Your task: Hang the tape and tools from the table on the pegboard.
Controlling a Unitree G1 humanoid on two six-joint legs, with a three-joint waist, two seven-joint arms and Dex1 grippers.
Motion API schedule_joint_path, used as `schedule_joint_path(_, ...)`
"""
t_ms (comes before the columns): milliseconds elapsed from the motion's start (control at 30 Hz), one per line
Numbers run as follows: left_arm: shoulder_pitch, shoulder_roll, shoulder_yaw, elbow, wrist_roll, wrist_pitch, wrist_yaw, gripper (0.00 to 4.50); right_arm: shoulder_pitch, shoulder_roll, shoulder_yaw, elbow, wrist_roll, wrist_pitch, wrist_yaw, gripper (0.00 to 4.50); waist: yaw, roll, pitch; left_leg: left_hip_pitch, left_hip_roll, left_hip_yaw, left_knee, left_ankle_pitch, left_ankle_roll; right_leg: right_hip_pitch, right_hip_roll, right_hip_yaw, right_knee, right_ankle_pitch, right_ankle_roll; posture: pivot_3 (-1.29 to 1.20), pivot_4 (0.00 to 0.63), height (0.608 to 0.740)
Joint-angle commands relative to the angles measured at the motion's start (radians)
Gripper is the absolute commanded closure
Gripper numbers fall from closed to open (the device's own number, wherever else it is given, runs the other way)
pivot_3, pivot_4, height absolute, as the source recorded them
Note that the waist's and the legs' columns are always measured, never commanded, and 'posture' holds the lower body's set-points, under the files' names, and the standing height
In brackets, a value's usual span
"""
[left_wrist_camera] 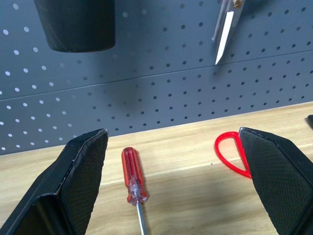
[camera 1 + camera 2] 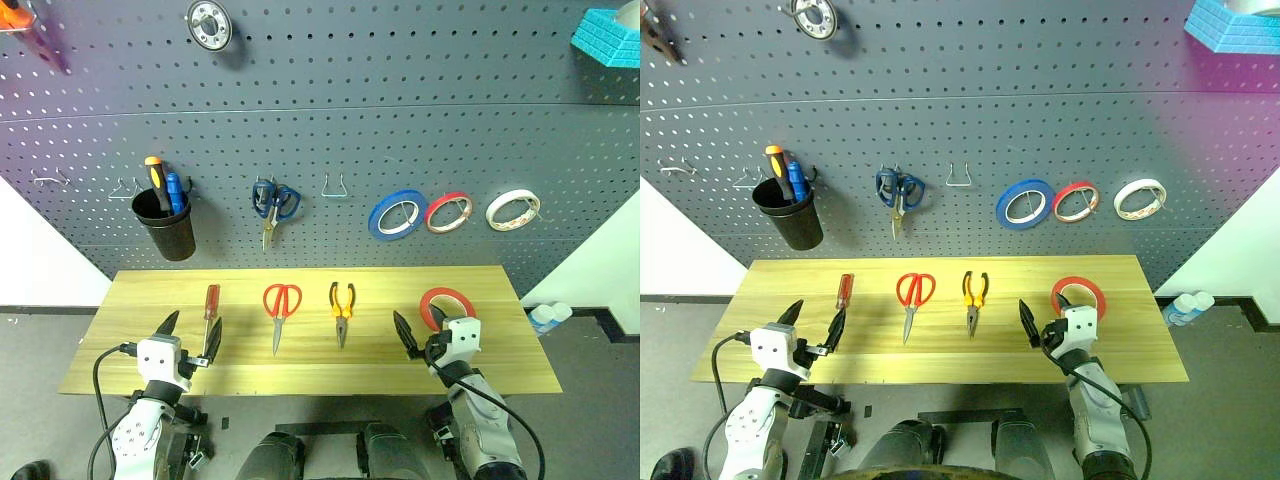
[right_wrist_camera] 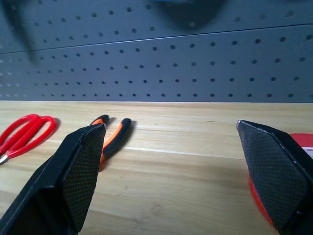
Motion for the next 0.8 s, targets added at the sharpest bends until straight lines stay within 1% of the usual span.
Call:
schedule_joint_path(33, -0.004, 0.006, 0.002, -0.011, -0.002, -0.019, -0.003, 0.03, -0.007, 0.008, -0.015, -0.065, 0.000, 0.013, -0.049, 0.00, 0.000, 0.000, 0.000, 0.000, 0.000, 0.000, 0.000, 0.000, 0.000, 0.000, 0.000, 0.000, 0.000, 0.000, 0.000, -0.10, 0.072, 0.740)
schedule_joint_path(333, 0.000, 0.005, 0.002, -0.015, -0.004, -0.026, -0.006, 0.03, 0.029, 0.011, -0.019, -0.096, -0.062, -0.013, -0.162, 0.00, 0.000, 0.000, 0.000, 0.000, 0.000, 0.000, 0.000, 0.000, 0.000, 0.000, 0.000, 0.000, 0.000, 0.000, 0.000, -0.10, 0.076, 0.740)
schedule_joint_path(533, 0.004, 0.006, -0.001, -0.021, -0.008, -0.023, -0.014, 0.03, 0.046, 0.007, -0.024, -0.127, -0.048, 0.008, -0.176, 0.00, -0.001, 0.000, 0.000, 0.000, 0.000, 0.000, 0.000, 0.000, 0.000, 0.000, 0.000, 0.000, 0.000, 0.000, 0.000, -0.11, 0.082, 0.740)
schedule_joint_path(633, -0.003, 0.023, -0.022, -0.017, -0.017, -0.017, -0.072, 0.03, 0.044, -0.002, -0.013, -0.138, -0.027, 0.021, -0.136, 0.00, -0.001, 0.000, 0.000, 0.000, 0.000, 0.000, 0.000, 0.000, 0.000, 0.000, 0.000, 0.000, 0.000, 0.000, 0.000, -0.11, 0.083, 0.740)
schedule_joint_path(800, -0.026, 0.065, -0.079, -0.002, -0.069, 0.021, -0.247, 0.03, 0.001, -0.029, -0.037, -0.117, -0.008, 0.048, -0.113, 0.00, -0.001, 0.001, 0.000, 0.000, 0.000, 0.000, 0.000, 0.000, 0.000, 0.000, 0.000, 0.000, 0.000, 0.000, 0.000, -0.11, 0.083, 0.740)
